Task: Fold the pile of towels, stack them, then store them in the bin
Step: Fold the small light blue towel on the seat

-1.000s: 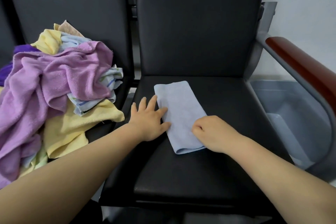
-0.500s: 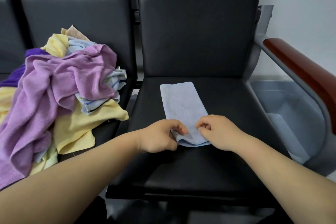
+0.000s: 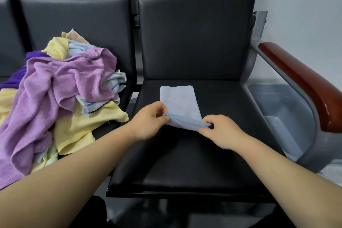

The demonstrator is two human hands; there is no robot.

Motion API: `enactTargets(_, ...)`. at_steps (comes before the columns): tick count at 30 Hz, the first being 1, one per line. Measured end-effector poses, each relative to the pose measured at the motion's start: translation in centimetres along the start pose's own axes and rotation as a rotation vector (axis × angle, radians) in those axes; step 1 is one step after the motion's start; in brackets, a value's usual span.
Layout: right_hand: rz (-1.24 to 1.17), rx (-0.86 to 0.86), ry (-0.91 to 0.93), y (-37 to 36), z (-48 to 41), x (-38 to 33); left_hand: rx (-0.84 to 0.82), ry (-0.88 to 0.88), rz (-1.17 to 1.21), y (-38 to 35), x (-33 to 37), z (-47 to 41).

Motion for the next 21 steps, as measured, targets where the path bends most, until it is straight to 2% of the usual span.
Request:
enactTargets(2, -0.179, -0.032, -0.034, 0.6, -0.2, -0.1, 0.029, 0.044, 0.064, 1.3, 0.1, -0.2)
enactTargets(5, -0.673, -0.211, -0.142, 0.4, -0.1, -0.3, 0.036, 0.173, 0.264, 2.0, -0.3, 0.1)
enactTargets(6, -0.771, -0.259, -0.173, 0.2, 0.0, -0.4, 0.036, 0.225, 0.343, 1.9, -0.5, 0.2)
enactTargets(11, -1.023, -0.255, -0.313, -0.7, -0.5, -0.7, 0.125, 0.343, 0.51, 1.6, -2.4, 0.2)
enactTargets(16, -1.0, -0.221, -0.294, -1.2, -1.2, -0.7, 0.193, 0.371, 0.504, 1.7, -3.6, -0.4)
enactTargets(21, -0.733, -0.122, -0.224, -1.5, -2.6, -0.7, 0.195, 0.334, 0.493, 2.3, -4.2, -1.4)
Point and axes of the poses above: each hand's wrist, its own z-axis away from the middle knuckle, its own y-axis out of the back of the hand, x = y × z, the point moved 5 cm from there along -z, towards the middle knuckle, and after that the axes turned 9 degrees about z, right-handed, at the moved point
